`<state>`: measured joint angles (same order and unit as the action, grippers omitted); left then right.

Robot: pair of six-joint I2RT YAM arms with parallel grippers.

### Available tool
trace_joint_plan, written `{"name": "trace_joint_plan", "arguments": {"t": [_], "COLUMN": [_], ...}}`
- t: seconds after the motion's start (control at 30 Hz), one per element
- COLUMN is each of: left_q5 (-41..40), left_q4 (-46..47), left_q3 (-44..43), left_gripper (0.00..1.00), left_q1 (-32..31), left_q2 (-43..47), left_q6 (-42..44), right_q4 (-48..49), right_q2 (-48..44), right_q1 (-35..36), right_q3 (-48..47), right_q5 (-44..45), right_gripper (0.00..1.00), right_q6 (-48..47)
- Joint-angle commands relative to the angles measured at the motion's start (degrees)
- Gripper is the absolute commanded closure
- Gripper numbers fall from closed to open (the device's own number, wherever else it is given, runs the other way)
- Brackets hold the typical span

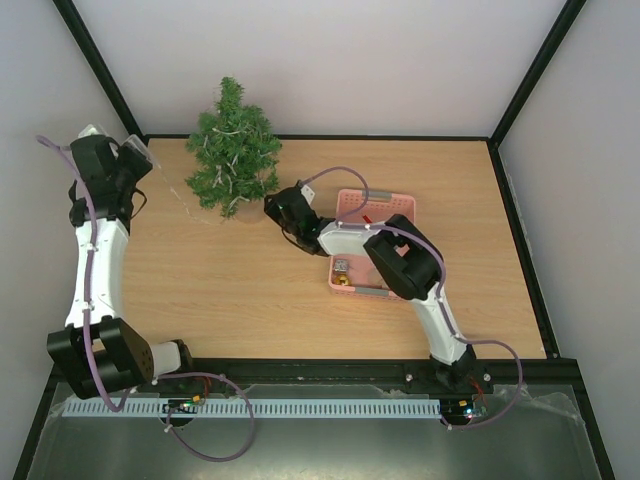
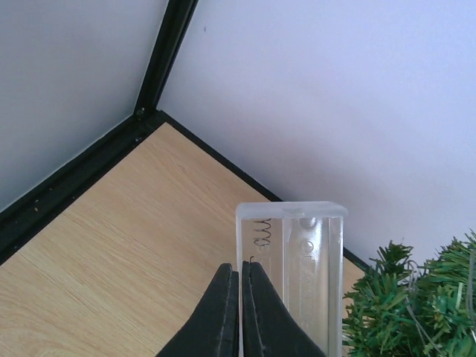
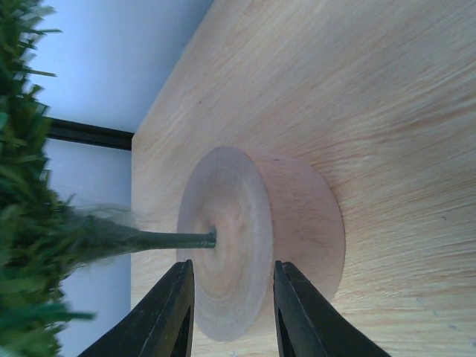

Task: Decorate the small christmas tree
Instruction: Wrap the decoration item around the Christmas tree.

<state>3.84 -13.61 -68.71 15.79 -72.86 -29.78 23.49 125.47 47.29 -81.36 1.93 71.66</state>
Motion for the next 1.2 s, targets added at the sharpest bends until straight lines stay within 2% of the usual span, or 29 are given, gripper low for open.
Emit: {"name": "trace_joint_plan", "arguments": {"t": [0.0, 0.3, 0.6, 1.03, 1.17], "left_q5": [3.2, 6.0, 6.3, 10.6, 14.1], "left_q4": [0.3, 1.9, 2.9, 8.4, 9.3], "left_q3": [-0.9, -1.0, 0.3, 1.3, 0.6], "left_gripper": [0.98, 0.98, 0.98, 0.98, 0.98], "left_q1": [0.2, 0.2, 0.1, -0.7, -0.7], "left_q2": [0.9, 0.0, -0.6, -3.4, -4.1], "left_q6": [-1.0, -2.9, -3.0, -6.7, -7.6], "right_q4": [0.4, -4.3, -7.6, -13.6, -13.9], "right_q2": [4.1, 8.2, 12.0, 17.6, 18.0], "right_q1": [0.3, 0.4, -0.2, -3.3, -4.2], "right_q3": [-4.0, -8.5, -14.2, -24.7, -26.1], "right_q5": [1.4, 2.3, 2.3, 1.5, 1.1], "right_gripper": [0.71, 0.71, 0.76, 0.78, 0.78], "right_q6": [3.4, 2.5, -1.1, -11.8, -14.6]}}
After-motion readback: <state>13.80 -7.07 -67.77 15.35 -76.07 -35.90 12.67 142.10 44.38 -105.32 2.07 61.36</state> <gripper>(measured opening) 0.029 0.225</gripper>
